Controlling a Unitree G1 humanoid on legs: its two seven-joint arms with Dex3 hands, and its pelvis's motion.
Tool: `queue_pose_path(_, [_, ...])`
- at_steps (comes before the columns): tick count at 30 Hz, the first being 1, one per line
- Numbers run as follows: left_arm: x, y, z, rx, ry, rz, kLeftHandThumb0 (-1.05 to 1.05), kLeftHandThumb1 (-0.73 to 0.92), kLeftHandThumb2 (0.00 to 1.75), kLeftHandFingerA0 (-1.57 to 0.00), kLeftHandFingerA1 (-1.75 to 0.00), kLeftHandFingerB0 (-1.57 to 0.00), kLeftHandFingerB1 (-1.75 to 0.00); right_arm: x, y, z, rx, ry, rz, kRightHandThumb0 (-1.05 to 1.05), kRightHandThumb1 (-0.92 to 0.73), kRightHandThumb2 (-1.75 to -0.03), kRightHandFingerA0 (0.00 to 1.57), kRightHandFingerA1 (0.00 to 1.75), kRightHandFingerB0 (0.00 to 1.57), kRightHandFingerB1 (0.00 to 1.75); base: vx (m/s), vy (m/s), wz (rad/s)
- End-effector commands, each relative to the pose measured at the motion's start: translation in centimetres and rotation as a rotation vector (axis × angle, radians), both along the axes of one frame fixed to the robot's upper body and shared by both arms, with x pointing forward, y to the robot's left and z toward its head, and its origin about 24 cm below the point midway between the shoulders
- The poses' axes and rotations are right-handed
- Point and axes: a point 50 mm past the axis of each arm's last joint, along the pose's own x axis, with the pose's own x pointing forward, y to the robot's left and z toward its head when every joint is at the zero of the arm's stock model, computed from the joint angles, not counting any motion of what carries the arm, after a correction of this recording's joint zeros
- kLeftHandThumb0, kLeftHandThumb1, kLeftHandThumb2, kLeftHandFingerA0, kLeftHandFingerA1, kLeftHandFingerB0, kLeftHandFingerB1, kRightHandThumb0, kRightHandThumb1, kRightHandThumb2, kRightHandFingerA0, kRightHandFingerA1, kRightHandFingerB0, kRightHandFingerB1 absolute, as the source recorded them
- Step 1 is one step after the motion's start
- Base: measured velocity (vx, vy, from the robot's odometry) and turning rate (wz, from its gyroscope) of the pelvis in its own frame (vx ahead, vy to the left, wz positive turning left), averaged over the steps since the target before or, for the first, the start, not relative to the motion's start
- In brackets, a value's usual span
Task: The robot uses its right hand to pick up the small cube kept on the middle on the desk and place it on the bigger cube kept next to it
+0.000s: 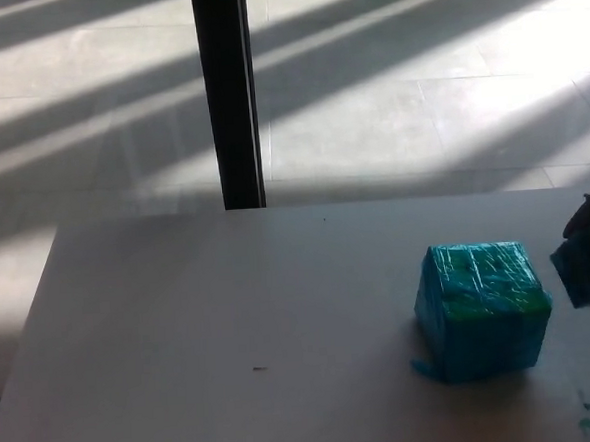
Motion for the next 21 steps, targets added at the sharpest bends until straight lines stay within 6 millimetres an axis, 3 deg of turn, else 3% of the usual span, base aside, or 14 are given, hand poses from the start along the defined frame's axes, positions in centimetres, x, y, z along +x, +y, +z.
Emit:
queue_pose_path(1, [-0.1,0.7,0.8,0.019,-0.021,0.009,-0.83,0.77,0.63,-0.42,-0.55,-0.41,-0.42,0.5,-0.1,2.6,0.072,-0.015,0.001,-0.21,-0.71,-0.86,0.77,1.7,0.68,1.4,0.0,0.0,0.0])
queue_pose_path(3, [-0.3,0.8,0.9,0.021,-0.021,0.003,-0.84,0.78,0.63,-0.43,-0.55,-0.4,-0.42,0.9,0.4,3.9,0.084,-0.041,0.018,-0.21,-0.7,-0.88,0.77,1.7,0.66,1.47,0.0,0.0,0.0])
queue_pose_path(5, [-0.3,0.8,0.9,0.032,-0.014,-0.002,-0.84,0.78,0.64,-0.44,-0.55,-0.39,-0.41,1.0,0.9,5.0,0.079,-0.06,0.042,-0.19,-0.69,-0.89,0.8,1.67,0.71,1.35,0.0,0.0,0.0])
queue_pose_path(7, [-0.2,0.8,0.9,0.034,-0.011,-0.018,-0.85,0.79,0.64,-0.44,-0.56,-0.39,-0.41,1.0,1.5,6.1,0.091,-0.076,0.089,-0.18,-0.67,-0.93,0.81,1.67,0.72,1.36,0.0,0.0,0.0])
queue_pose_path(9, [-0.2,0.8,0.9,0.024,-0.018,0.001,-0.84,0.77,0.64,-0.44,-0.55,-0.39,-0.42,1.0,2.2,6.8,0.079,-0.083,0.122,-0.19,-0.66,-0.8,0.78,1.7,0.7,1.41,0.0,0.0,0.0])
queue_pose_path(12, [-0.1,0.8,0.9,0.042,-0.003,-0.024,-0.83,0.8,0.64,-0.42,-0.52,-0.4,-0.41,1.1,3.7,7.8,0.061,-0.081,0.177,-0.2,-0.66,-0.87,0.77,1.74,0.65,1.54,0.0,0.0,0.0])
queue_pose_path(13, [-0.1,0.8,0.9,0.041,-0.001,-0.015,-0.81,0.62,1.01,-0.39,-0.59,-0.35,-0.52,1.1,4.2,8.1,0.06,-0.084,0.198,-0.2,-0.63,-0.91,0.78,1.73,0.67,1.54,0.0,0.0,0.0])
queue_pose_path(14, [-0.1,0.8,0.9,0.039,-0.005,-0.012,-0.81,0.62,1.02,-0.41,-0.6,-0.34,-0.52,1.0,4.8,8.4,0.059,-0.082,0.221,-0.21,-0.65,-0.87,0.78,1.74,0.67,1.55,0.0,0.0,0.0])
queue_pose_path(15, [-0.1,0.8,0.9,0.037,-0.006,-0.01,-0.81,0.62,1.02,-0.41,-0.6,-0.34,-0.52,1.0,5.0,8.5,0.062,-0.073,0.227,-0.21,-0.65,-0.87,0.78,1.74,0.67,1.55,0.0,0.0,0.0])
queue_pose_path(16, [-0.1,0.8,0.9,0.036,-0.007,-0.008,-0.84,0.79,0.64,-0.41,-0.54,-0.41,-0.41,1.0,5.3,8.6,0.069,-0.053,0.236,-0.19,-0.63,-0.85,0.93,1.75,0.64,1.46,0.0,0.0,0.0])
queue_pose_path(18, [0.2,0.8,1.0,0.028,-0.018,-0.004,-0.84,0.78,0.64,-0.38,-0.55,-0.4,-0.42,1.0,6.0,8.8,0.075,-0.011,0.258,-0.2,-0.67,-0.86,0.94,1.71,0.7,1.43,0.0,0.0,0.0])
queue_pose_path(19, [0.3,0.8,1.1,0.033,-0.016,-0.014,-0.87,0.65,1.07,-0.33,-0.6,-0.35,-0.53,1.0,6.4,8.8,0.071,0.019,0.275,-0.2,-0.66,-0.87,0.79,1.68,0.73,1.39,0.0,0.0,0.0])
queue_pose_path(20, [0.2,0.8,1.1,0.019,-0.028,0.002,-0.84,0.77,0.63,-0.38,-0.55,-0.39,-0.42,1.1,7.0,8.6,0.061,0.079,0.287,-0.21,-0.67,-0.88,0.78,1.67,0.71,1.42,0.0,0.0,0.0])
queue_pose_path(21, [0.2,0.8,1.0,0.022,-0.025,0.001,-0.83,0.78,0.64,-0.4,-0.54,-0.41,-0.42,1.1,7.3,8.5,0.047,0.101,0.287,-0.2,-0.65,-0.87,0.87,1.67,0.73,1.41,0.0,0.0,0.0])
